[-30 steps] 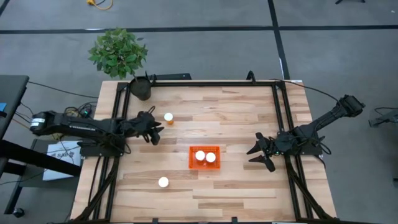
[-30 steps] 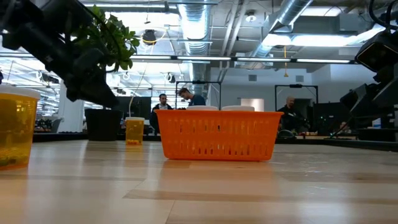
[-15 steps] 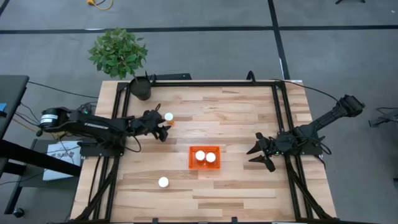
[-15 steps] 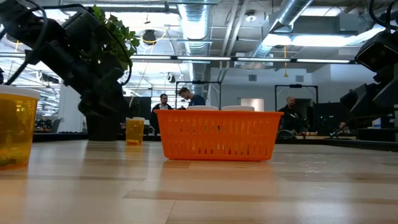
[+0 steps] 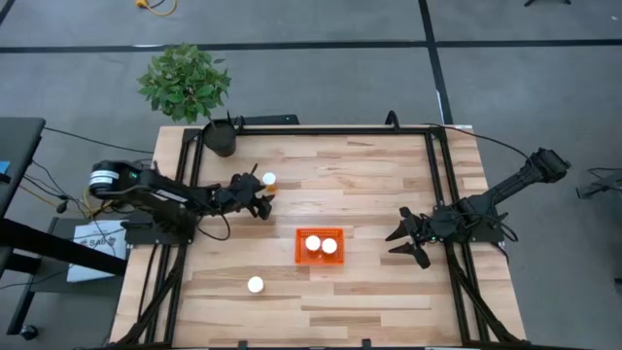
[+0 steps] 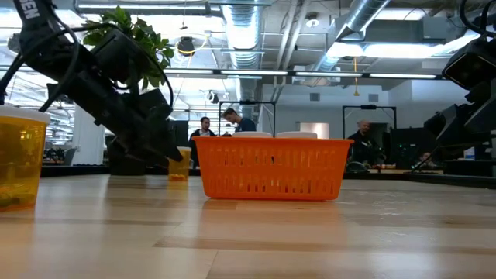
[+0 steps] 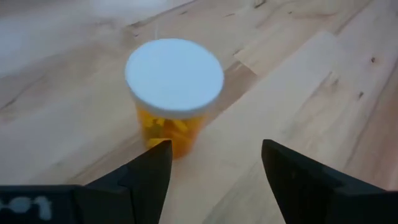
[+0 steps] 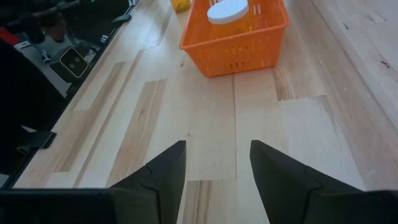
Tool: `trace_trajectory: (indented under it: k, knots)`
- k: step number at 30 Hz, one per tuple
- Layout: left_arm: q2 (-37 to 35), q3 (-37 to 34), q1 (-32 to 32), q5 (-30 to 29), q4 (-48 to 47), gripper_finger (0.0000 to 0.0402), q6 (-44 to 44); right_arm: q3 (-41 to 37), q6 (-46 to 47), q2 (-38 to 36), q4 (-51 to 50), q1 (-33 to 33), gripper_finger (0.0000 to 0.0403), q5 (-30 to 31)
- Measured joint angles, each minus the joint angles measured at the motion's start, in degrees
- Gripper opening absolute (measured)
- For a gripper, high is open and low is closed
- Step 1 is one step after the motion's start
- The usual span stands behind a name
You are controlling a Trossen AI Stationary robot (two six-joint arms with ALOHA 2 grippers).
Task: Pick and place pill bottles into a basket
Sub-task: Put the orange pill bottle into the orange bin
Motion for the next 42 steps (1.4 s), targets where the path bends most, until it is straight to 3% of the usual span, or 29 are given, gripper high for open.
trace_trajectory:
  k: [16,33,42]
  knots:
    - [0.74,0.00,0.12,-9.38,1.38,0.0240,5.80,0.02,-0.01,0.01,0.00,0.00,0.0171,-0.02]
    - [13.18,3.57,2.62,-5.81,15.05,0.0240,6.42,0.02,0.02,0.00,0.00,0.01,0.0171,-0.02]
    - [14.42,5.46,2.62,-6.38,17.22,0.0216,7.76,0.02,0.02,0.02,-0.02,0.01,0.0171,-0.02]
